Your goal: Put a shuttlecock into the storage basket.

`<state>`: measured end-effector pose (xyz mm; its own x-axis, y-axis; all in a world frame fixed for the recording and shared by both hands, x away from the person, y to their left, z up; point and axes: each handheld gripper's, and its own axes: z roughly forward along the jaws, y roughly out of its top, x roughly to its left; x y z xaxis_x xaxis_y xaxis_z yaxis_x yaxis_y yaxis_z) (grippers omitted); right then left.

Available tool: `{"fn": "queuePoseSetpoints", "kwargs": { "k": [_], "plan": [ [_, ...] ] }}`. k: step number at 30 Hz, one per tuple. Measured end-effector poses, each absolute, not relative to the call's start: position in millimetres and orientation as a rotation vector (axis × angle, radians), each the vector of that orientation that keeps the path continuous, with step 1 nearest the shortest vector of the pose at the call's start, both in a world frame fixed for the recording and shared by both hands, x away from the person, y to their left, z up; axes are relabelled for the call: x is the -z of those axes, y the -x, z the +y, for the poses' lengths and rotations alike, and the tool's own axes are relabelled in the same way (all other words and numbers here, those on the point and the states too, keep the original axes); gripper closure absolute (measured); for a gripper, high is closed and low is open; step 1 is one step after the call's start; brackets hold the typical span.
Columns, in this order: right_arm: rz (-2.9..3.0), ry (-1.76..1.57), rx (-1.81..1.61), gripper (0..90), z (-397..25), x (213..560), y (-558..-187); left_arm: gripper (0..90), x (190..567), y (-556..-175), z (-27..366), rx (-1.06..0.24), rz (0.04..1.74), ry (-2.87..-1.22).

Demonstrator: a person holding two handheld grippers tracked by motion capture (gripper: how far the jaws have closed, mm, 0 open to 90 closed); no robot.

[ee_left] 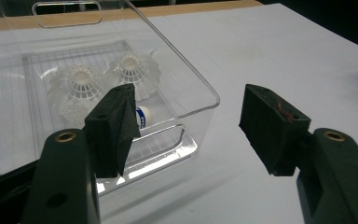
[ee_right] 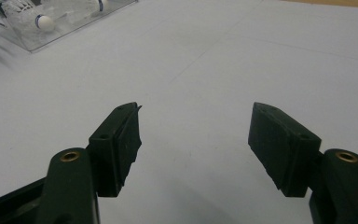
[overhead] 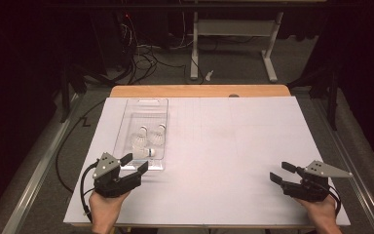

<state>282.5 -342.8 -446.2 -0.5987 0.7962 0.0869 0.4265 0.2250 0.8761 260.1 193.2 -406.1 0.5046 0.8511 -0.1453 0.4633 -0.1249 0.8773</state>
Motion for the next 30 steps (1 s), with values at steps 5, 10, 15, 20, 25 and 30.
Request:
{"fn": "queuePoseSetpoints", "kwargs": {
  "k": [5, 10, 15, 20, 25, 30],
  "plan": [
    [2.124, -1.129, -1.33, 34.3, -343, 446, -282, 37.3, 408, -260, 193, -0.503, 1.104, -1.759],
    [2.125, -1.129, -1.329, 34.3, -343, 446, -282, 37.3, 410, -260, 193, -0.505, 1.105, -1.761],
    [2.124, -1.128, -1.33, 34.3, -343, 446, -282, 37.3, 412, -260, 193, -0.506, 1.103, -1.76],
    [2.123, -1.128, -1.331, 34.3, -343, 446, -282, 37.3, 414, -259, 194, -0.504, 1.105, -1.757],
    [2.122, -1.125, -1.332, 34.3, -343, 446, -282, 37.3, 417, -259, 194, -0.501, 1.11, -1.756],
    [2.121, -1.125, -1.333, 34.3, -343, 446, -282, 37.3, 419, -258, 194, -0.502, 1.112, -1.756]
  ]
}}
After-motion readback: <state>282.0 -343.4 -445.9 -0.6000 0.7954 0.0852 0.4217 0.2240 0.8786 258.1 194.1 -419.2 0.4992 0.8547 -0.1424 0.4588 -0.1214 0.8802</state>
